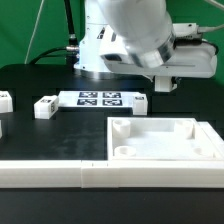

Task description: Assemble one leg

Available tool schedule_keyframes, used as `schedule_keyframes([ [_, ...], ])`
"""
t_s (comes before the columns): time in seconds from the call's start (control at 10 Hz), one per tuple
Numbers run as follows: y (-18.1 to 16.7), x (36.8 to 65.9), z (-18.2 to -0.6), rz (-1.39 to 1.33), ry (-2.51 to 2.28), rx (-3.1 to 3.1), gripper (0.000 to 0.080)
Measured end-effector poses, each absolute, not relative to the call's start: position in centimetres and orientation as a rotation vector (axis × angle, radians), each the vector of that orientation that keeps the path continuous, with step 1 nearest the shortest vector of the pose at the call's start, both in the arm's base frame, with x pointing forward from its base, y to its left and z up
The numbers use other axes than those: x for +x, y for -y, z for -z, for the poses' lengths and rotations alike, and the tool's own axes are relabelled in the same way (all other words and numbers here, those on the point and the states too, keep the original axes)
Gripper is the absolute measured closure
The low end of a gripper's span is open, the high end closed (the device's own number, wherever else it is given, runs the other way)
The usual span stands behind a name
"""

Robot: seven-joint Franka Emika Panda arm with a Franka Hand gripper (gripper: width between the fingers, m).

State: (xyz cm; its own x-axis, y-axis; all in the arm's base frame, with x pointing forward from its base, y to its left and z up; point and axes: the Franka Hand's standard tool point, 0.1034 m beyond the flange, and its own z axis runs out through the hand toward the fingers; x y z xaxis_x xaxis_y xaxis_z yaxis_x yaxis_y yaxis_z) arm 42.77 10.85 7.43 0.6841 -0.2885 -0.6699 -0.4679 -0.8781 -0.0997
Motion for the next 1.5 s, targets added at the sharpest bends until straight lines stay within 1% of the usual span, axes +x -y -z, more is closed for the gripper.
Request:
schedule_keyframes([
  [0.1,-10.9,42.6,-7.5,-0.909,-0.611,-2.67,0.0511],
  [0.2,-10.6,43.2,-7.4,-0.779,-0.599,-2.73,0.0511],
  [0.3,-9.2,43.7,-7.9,-0.658,-0.513,-2.816,0.0511],
  [0.4,-8.0,44.1,-8.5,-0.553,-0.454,-2.864,0.0511],
  [0.5,-7.1,45.3,-9.2,-0.391,-0.42,-2.916,0.0511],
  [0.7,-6.2,46.9,-10.9,-0.158,-0.369,-2.97,0.0511],
  [0.8,-6.0,48.5,-11.6,0.021,-0.361,-2.985,0.051],
  [0.9,-6.1,48.3,-11.2,0.167,-0.362,-2.993,0.0509],
  [1.0,-6.2,47.9,-11.0,0.244,-0.353,-2.997,0.0509],
  [1.1,-6.3,48.2,-11.1,0.37,-0.342,-2.994,0.0509],
  [1.2,-6.3,48.0,-10.8,0.366,-0.319,-3.001,0.0509],
  [1.4,-6.6,50.2,-10.6,0.402,-0.068,-3.035,0.0509],
  [1.5,-7.6,51.2,-10.8,0.422,0.017,-3.036,0.0509],
])
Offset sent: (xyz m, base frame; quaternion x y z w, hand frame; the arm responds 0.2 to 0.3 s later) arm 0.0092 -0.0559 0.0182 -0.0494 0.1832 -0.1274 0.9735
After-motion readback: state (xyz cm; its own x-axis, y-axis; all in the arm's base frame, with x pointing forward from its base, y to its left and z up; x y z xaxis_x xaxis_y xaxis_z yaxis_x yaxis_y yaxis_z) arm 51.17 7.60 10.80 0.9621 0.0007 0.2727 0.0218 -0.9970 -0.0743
